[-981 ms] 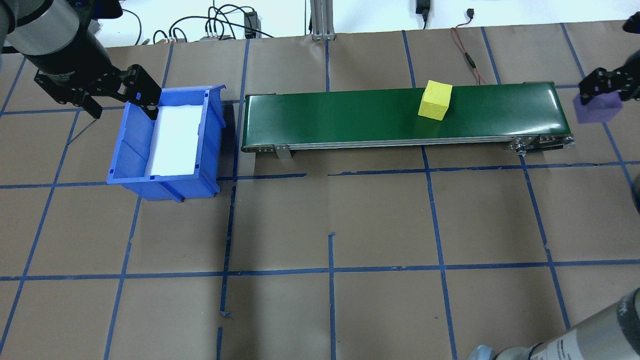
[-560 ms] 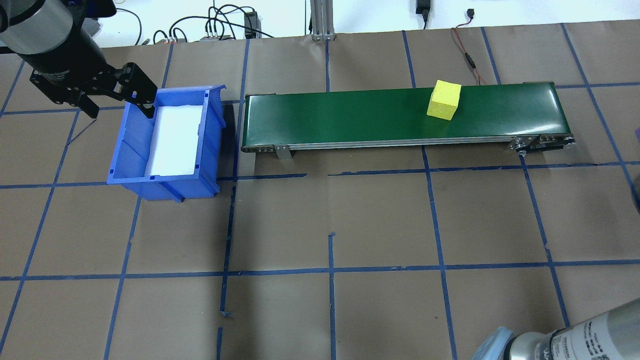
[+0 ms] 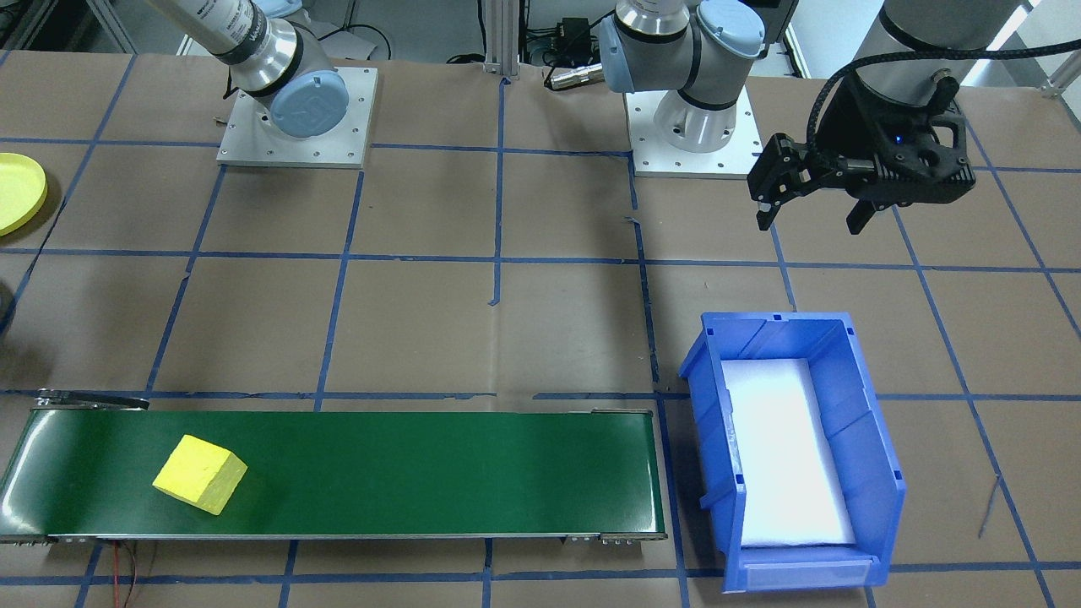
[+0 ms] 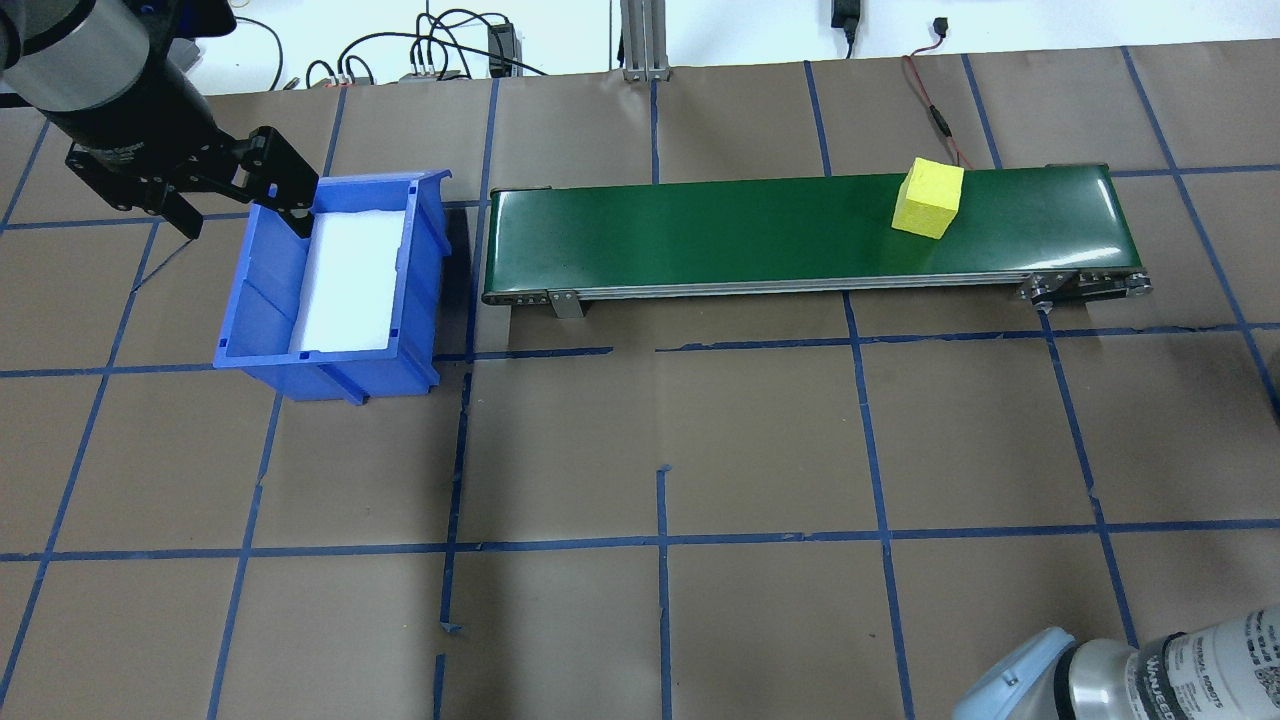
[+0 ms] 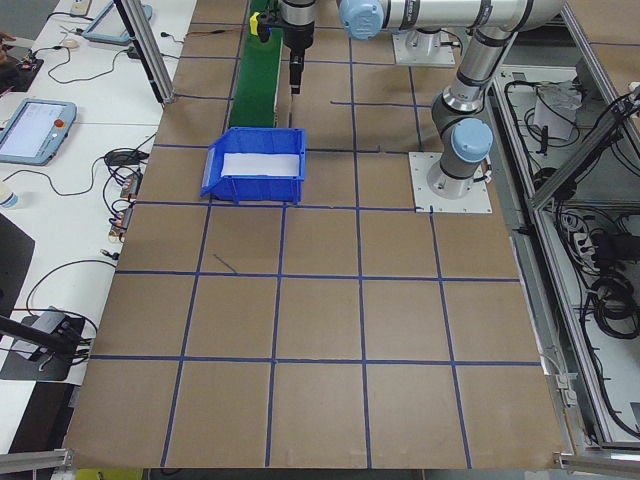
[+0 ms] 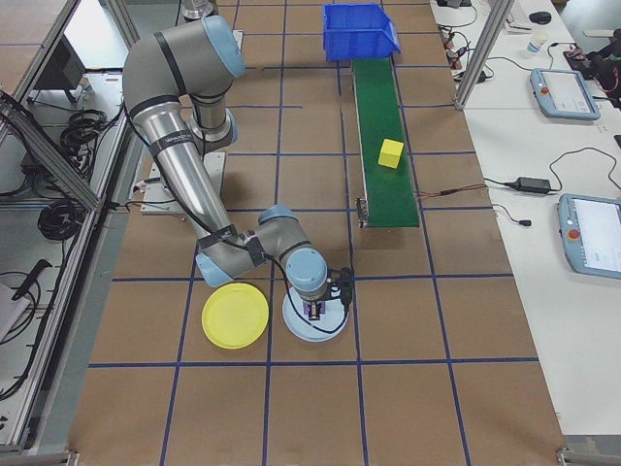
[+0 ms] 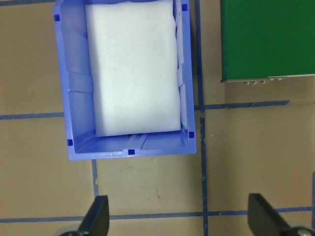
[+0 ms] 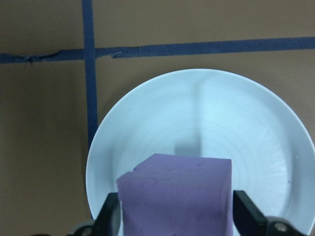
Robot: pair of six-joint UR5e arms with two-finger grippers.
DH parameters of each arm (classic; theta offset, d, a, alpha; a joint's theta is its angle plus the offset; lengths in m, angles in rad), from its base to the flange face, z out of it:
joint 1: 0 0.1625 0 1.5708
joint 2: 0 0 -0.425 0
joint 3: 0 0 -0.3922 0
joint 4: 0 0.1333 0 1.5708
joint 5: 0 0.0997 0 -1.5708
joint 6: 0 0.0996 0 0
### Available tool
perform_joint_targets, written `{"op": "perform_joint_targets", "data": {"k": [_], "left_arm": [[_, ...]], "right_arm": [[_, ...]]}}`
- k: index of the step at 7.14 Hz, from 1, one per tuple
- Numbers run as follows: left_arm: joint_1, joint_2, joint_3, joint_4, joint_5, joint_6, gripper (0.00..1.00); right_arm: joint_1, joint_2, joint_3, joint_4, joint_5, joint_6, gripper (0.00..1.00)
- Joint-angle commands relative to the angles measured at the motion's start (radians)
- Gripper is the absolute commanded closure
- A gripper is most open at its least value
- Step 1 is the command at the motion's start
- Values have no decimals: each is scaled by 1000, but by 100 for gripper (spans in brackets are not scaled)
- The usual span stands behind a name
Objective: Move block left to right into plate
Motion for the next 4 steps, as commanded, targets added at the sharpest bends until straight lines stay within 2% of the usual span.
{"op": "perform_joint_targets", "data": {"k": [1,2,4], "left_arm": [[-1,0,-6,-1,10,2,0],[-3,5,6,-4,10,2,0],[-3,9,6,-10,11,0,0]], "right_arm": [[-1,-15,-1,-2,28,6,0],[8,-45,2,11,96,15,0],[148,-131,-21,11,137,110,0]]}}
